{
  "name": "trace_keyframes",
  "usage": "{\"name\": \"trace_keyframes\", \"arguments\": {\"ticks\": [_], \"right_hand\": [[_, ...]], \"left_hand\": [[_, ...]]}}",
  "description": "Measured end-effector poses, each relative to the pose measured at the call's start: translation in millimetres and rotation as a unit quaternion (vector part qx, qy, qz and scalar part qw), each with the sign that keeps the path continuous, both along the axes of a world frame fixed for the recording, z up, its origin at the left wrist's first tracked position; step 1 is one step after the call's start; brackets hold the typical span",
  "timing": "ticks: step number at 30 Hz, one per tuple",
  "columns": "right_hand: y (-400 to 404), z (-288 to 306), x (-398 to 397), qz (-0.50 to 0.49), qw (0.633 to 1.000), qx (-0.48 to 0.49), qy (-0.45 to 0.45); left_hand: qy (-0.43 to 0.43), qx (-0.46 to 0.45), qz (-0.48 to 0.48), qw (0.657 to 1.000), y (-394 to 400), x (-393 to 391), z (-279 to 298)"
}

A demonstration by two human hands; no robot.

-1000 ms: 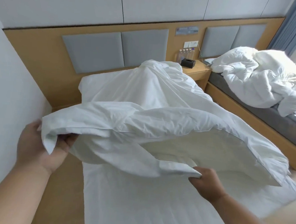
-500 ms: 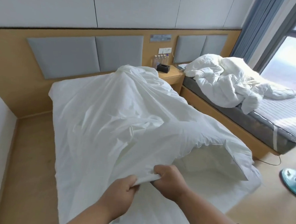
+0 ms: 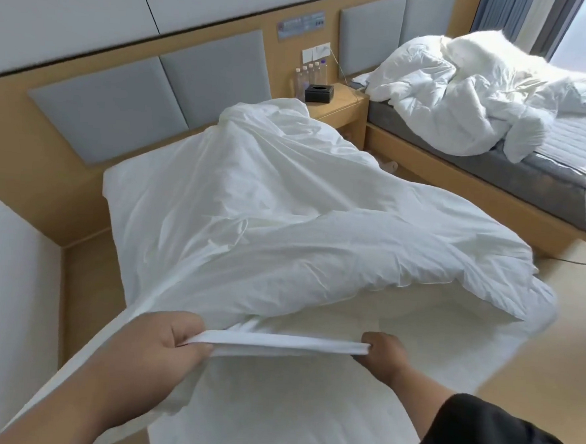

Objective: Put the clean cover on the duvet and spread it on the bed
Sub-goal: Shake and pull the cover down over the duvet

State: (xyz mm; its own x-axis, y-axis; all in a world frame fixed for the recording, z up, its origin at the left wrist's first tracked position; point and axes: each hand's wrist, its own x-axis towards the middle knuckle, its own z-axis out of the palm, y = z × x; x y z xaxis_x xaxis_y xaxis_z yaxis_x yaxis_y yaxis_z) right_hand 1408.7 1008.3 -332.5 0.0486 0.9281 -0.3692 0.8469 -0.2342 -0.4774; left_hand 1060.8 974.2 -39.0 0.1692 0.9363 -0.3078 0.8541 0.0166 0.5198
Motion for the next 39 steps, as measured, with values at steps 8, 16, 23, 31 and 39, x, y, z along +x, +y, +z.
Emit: {"name": "trace_keyframes", "arguments": {"ticks": [8,16,23,31,39], "right_hand": [[58.1,110.8,50.5,-0.128,0.931,0.286,0.19],[50.9,184.0,-18.6,0.079,0.94,0.269,0.196],[37.2,132.8,26.3,0.138,0.968,0.169,0.123],[25.6,14.8,84.1,-0.044,0.995,0.038,0.08],[40.7,7.1,176.6,-0.197,0.978,0.047,0.053]], "left_hand": [[0.012,0.049,0.167,0.985,27.1,-44.5,-18.6],[-0.036,0.091,-0.108,0.989,42.6,139.7,-75.8],[-0.078,0.027,-0.017,0.996,57.1,182.0,-87.0],[-0.008,0.019,-0.051,0.998,50.6,195.0,-66.9],[-0.016,0.029,-0.007,0.999,57.0,156.6,-23.3]]}}
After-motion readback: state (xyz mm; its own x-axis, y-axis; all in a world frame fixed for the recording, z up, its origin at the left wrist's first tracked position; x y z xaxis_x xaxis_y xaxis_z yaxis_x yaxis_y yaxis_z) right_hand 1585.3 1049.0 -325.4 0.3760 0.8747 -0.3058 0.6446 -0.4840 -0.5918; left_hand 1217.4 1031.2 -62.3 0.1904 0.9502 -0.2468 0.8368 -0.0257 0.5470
